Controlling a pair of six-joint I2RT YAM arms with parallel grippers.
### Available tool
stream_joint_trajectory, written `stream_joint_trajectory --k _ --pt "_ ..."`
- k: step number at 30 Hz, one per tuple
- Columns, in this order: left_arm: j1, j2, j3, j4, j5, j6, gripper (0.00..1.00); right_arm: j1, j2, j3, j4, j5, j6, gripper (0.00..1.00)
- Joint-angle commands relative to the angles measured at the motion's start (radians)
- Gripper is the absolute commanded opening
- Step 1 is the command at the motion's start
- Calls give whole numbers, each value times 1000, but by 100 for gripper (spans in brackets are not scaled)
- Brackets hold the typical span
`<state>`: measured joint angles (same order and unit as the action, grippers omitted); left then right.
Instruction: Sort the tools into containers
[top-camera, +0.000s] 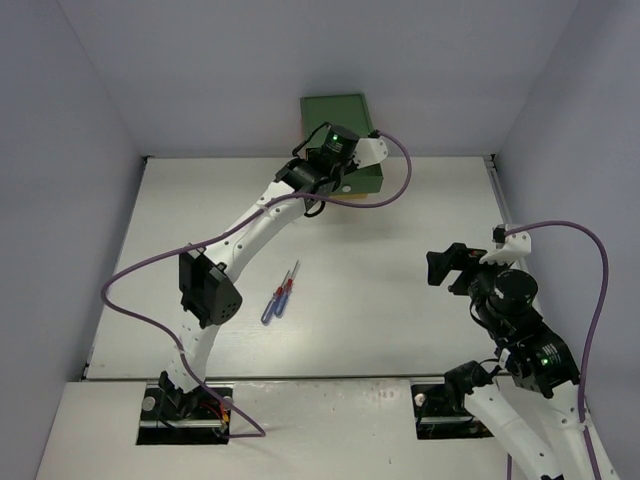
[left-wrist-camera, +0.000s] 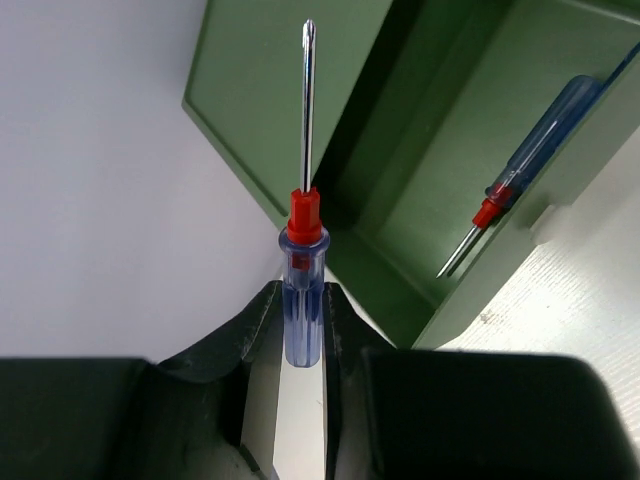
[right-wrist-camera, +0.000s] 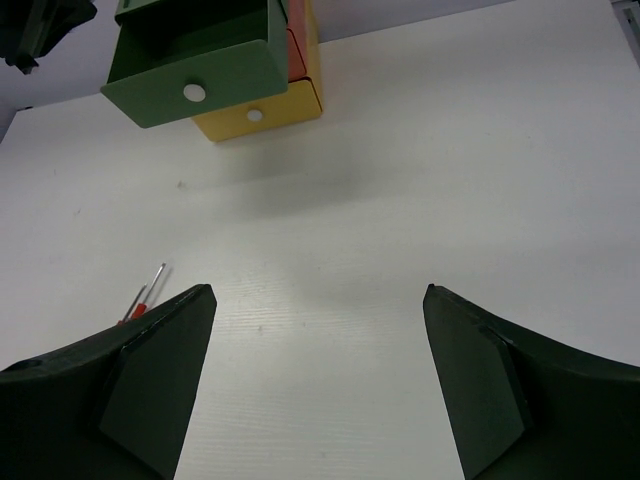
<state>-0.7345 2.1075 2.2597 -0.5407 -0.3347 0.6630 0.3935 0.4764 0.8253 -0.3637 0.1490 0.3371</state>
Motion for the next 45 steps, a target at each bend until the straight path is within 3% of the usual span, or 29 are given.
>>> stream_joint_trajectory --k 1,3,7,11,15,20,24,28,32,39,45 --pt "3 -24 -1 137 11 26 1 5 -11 -2 66 16 15 82" --pt "6 -3 5 149 13 27 14 5 -25 -5 65 15 27 83" --pt "17 28 35 157 23 11 23 5 -54 -20 64 5 48 83" --pt "29 36 44 168 59 -14 27 5 -68 -28 59 -2 54 83" --pt "37 40 44 177 53 -28 49 5 -67 -26 54 -8 44 84" --pt "34 -42 12 196 22 -127 54 5 -47 -19 53 -9 25 85" --pt "39 -200 -123 158 11 -297 54 4 -21 -7 54 -8 -5 86" --pt "50 -425 -369 55 30 -511 54 5 9 2 55 -3 -32 86" --pt "85 -608 -641 -1 186 -737 55 5 47 5 55 -12 -38 86" --pt "116 -733 -1053 -15 293 -890 55 5 110 -17 64 -27 -42 87" --pt "119 -689 -1203 56 358 -928 54 5 128 -27 73 -61 -41 87"
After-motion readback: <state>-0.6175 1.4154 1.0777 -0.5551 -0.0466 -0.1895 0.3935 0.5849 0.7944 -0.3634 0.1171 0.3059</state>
